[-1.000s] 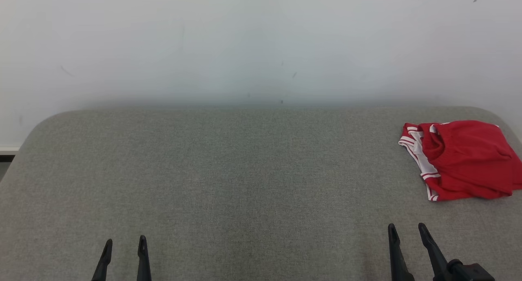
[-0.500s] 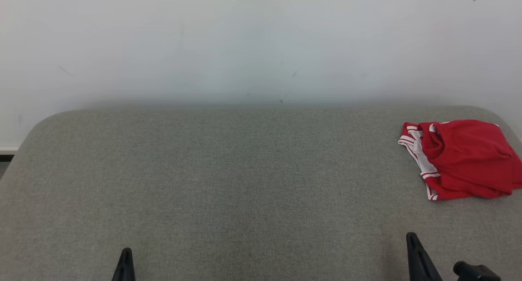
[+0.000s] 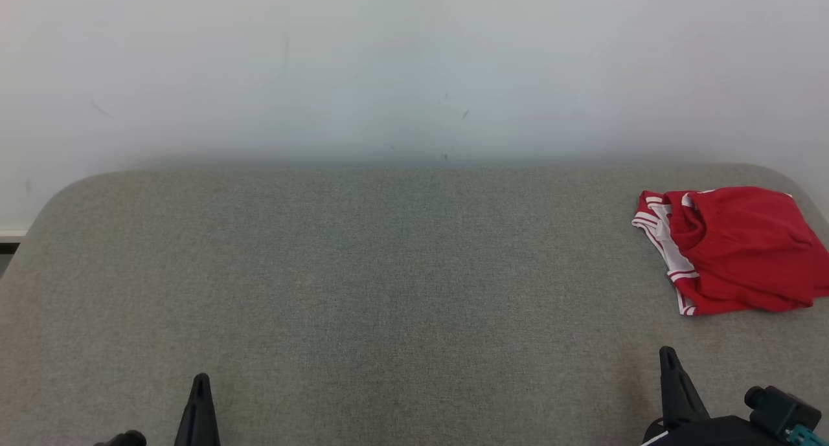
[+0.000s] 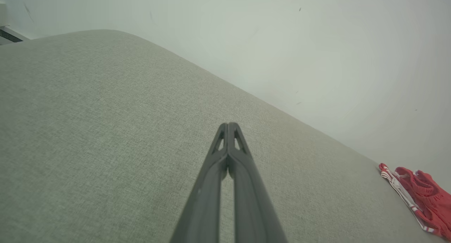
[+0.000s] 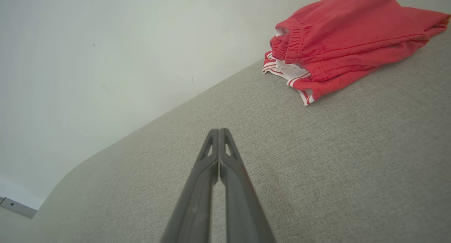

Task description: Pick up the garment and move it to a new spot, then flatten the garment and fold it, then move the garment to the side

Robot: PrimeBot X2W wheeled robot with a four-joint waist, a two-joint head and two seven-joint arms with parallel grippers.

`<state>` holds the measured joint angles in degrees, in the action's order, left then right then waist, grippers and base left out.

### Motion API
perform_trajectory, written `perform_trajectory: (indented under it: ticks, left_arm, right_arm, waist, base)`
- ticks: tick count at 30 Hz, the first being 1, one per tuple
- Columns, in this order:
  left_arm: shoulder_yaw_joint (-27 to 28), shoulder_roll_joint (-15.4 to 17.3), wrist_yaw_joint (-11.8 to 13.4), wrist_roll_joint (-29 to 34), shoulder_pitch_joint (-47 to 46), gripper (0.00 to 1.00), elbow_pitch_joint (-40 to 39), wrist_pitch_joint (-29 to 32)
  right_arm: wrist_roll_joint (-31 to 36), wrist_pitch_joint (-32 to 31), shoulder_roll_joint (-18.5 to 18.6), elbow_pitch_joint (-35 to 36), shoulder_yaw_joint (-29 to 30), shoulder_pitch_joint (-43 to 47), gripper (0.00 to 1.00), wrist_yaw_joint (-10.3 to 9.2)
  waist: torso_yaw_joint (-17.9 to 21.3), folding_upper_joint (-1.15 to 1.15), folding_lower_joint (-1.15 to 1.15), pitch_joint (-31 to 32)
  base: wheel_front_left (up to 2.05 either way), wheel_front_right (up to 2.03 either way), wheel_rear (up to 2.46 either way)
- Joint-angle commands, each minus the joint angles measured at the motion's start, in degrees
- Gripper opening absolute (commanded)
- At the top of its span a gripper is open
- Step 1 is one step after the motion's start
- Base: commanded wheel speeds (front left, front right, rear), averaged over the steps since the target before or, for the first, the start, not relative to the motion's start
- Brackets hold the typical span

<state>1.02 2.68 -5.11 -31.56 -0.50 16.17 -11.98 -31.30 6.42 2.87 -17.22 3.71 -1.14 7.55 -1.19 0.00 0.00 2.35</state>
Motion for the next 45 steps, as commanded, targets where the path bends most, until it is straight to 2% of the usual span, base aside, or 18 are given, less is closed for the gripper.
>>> perform_trajectory:
  ticks: [1,24,45]
  left_arm:
    - [0.0,0.2,-0.3,-1.8,-2.0,0.0,-0.4,0.2]
    - [-1.0,0.2,-1.0,-20.9,-6.8,0.0,2.2,2.4]
    - [-1.6,0.3,-1.5,-34.2,-10.1,0.0,4.0,4.1]
  right_arm:
    - [-1.7,-0.5,0.3,0.5,0.6,-1.8,0.0,-0.02]
    - [-19.4,-7.6,0.8,-3.7,4.2,-8.1,0.0,-0.04]
    - [-31.9,-12.4,1.1,-6.7,6.5,-12.5,0.0,-0.06]
  waist:
    - [0.0,0.0,0.0,0.0]
    - [0.3,0.0,0.0,-0.7]
    - [0.5,0.0,0.0,-1.3]
  base:
    - [0.0,0.0,0.0]
    - [0.0,0.0,0.0]
    - [0.0,0.0,0.0]
